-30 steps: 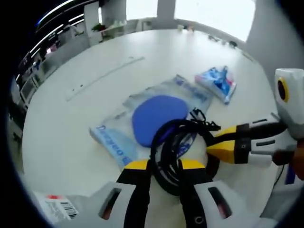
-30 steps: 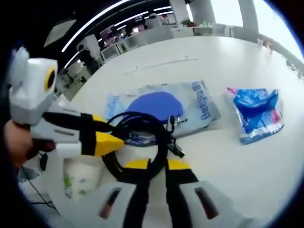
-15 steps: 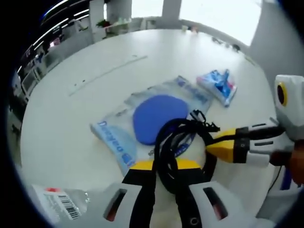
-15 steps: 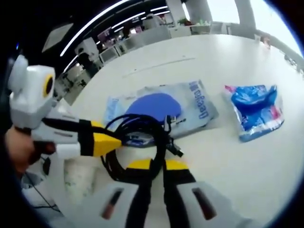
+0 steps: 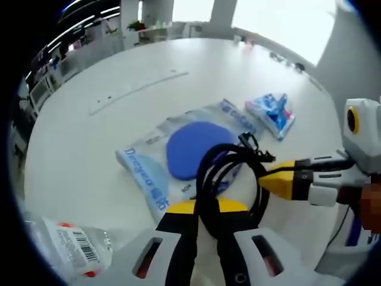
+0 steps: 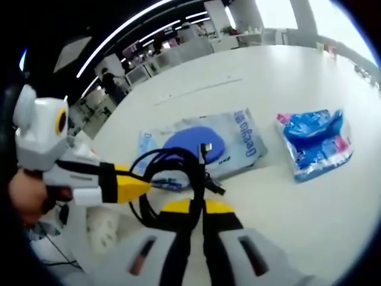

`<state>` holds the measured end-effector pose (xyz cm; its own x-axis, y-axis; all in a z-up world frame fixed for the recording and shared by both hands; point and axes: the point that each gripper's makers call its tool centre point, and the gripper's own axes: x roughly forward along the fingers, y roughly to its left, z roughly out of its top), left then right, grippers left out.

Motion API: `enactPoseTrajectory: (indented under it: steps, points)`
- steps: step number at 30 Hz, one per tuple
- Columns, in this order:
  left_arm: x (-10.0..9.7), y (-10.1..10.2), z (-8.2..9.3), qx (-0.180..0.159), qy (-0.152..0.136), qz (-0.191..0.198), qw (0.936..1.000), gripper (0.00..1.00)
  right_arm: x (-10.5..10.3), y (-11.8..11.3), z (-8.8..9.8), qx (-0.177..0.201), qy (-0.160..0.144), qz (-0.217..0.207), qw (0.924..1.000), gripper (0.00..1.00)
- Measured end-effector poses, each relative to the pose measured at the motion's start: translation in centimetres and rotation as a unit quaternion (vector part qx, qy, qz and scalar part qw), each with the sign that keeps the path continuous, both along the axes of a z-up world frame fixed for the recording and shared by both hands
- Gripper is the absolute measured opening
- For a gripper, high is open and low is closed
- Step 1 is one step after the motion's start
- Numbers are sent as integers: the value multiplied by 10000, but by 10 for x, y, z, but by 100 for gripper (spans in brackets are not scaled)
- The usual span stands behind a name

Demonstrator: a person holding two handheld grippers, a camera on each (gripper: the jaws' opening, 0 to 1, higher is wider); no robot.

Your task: Arrange the tabletop items into an orderly group along one side of the table until the central work area is clear of visible clutter.

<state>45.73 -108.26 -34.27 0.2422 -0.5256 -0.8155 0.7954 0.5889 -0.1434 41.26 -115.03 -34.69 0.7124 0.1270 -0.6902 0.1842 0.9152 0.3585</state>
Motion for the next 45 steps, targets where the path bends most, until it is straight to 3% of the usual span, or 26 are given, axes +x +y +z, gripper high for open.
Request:
enactPoseTrajectory:
  steps: [19,45]
  points:
    - [-22,-14,38,-340,-124,176,9992,5,-17,-17,37,-93,-327,141,9993,1]
    - [-93,-66,61,-724,159,-83,9972,5,-81,-70,63,-368,-145,353,9986,1]
